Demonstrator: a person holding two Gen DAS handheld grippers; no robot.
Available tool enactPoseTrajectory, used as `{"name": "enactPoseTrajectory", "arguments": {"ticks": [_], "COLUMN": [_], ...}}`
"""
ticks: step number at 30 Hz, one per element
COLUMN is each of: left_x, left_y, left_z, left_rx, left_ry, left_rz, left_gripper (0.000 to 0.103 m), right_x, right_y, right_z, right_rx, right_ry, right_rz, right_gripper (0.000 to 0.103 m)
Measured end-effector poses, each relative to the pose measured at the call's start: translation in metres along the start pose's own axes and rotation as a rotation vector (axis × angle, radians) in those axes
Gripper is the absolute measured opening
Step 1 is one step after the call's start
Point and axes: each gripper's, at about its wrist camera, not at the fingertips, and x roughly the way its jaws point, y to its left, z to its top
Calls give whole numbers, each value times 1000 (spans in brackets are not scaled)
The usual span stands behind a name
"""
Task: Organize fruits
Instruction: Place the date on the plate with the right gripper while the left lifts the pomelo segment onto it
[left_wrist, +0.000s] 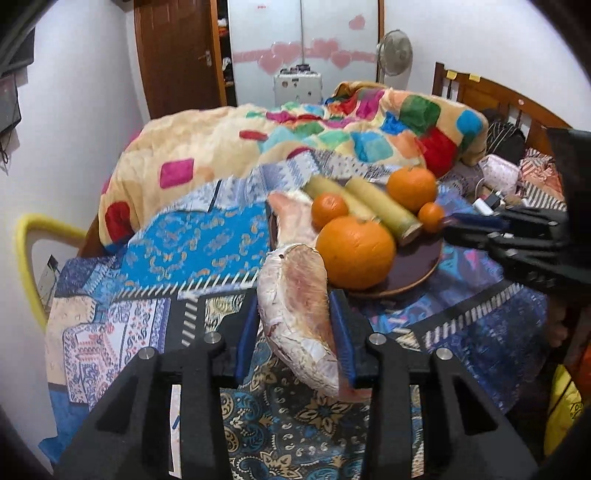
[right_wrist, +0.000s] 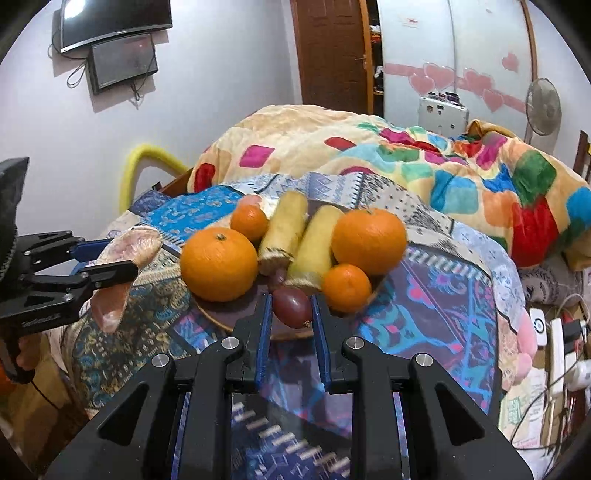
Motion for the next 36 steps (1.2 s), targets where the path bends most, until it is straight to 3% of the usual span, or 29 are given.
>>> {"name": "enactPoseTrajectory", "arguments": {"ticks": [9, 13, 32, 34, 36], "left_x": [6, 14, 60, 64, 69], "left_y": [-7, -6, -55, -57, -59], "left_z": [25, 35, 80, 83, 86], "left_rx": [-11, -30, 4, 6, 4], "left_ry": [-42, -43, -30, -33, -18], "left_rz": [-32, -57, -108, -101, -120], "left_gripper": [38, 38, 38, 24, 24], "right_x": [21, 25, -6, -8, -9], "right_y": [8, 4, -24, -29, -31], "right_z": [17, 19, 30, 30, 29], "right_rx": [-28, -21, 2, 10, 12], "right_ry": [24, 37, -55, -63, -67], "right_rz": [5, 1, -49, -48, -48], "right_gripper": [20, 29, 29, 29, 29]}}
